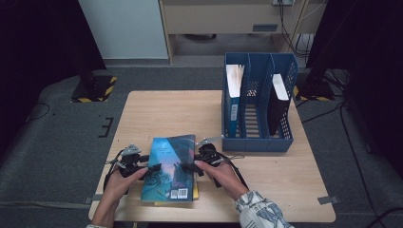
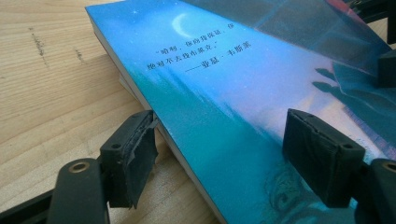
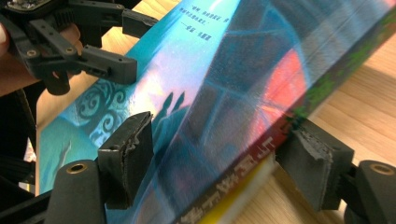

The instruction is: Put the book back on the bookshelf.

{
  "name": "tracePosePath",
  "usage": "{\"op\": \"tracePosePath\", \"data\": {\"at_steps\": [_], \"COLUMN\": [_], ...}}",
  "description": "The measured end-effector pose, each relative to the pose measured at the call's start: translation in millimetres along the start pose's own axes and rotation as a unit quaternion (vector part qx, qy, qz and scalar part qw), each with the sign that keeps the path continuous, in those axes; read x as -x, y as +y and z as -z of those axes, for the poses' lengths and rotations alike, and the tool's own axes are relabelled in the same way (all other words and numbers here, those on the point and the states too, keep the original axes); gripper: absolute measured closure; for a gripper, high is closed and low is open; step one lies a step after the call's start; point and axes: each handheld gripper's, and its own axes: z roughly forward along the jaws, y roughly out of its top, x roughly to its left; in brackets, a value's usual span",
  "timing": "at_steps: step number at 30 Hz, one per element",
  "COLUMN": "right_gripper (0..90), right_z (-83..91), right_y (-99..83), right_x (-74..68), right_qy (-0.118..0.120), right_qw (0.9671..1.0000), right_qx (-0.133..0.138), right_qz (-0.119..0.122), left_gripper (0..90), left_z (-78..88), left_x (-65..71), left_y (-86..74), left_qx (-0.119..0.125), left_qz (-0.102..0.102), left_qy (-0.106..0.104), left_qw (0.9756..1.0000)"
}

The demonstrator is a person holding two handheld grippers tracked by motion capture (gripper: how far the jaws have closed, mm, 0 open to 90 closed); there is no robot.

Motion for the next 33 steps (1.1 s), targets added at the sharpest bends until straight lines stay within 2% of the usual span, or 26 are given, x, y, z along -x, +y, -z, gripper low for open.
{"op": "tracePosePath", "data": {"at_steps": [5,10,13,16,21,23,29,33], "right_gripper": [30.1,33.6,34.3,34.4,34.4,34.5,36.5,39.2], "right_z": [-11.0,-14.2,-14.0,-14.1,-14.5,-14.5,-14.2,-14.6], "right_y": [3.8,4.0,4.0,4.1,4.7,4.8,5.0,6.3], "right_x": [-3.3,-5.3,-5.3,-5.1,-5.1,-5.0,-4.0,-4.4], "right_qy": [0.002,-0.014,-0.015,-0.015,-0.015,-0.014,-0.013,-0.016], "right_qw": [1.0,0.9999,0.9999,0.9999,0.9999,0.9999,0.9998,0.9998], "right_qx": [0.002,0.003,0.002,0.002,0.001,0.001,0.002,0.003], "right_qz": [-0.007,-0.002,-0.006,-0.007,-0.006,-0.007,-0.012,-0.011], "left_gripper": [25.0,24.7,20.6,17.6,13.4,8.2,8.6,15.8], "left_z": [0.5,1.9,1.1,-1.1,-6.7,-11.0,-10.6,-7.4], "left_x": [0.2,1.1,1.4,-1.7,-2.8,-3.6,-2.8,-3.0], "left_y": [0.0,0.3,0.6,-1.5,-2.7,-3.9,-0.2,3.1], "left_qx": [-0.001,-0.004,-0.009,-0.012,-0.024,-0.034,-0.044,-0.045], "left_qz": [0.0,0.0,0.003,0.028,0.044,0.055,0.047,0.058], "left_qy": [0.002,0.008,0.013,-0.001,-0.035,-0.049,-0.049,-0.038], "left_qw": [1.0,1.0,0.9999,0.9995,0.9981,0.9967,0.9967,0.9966]}}
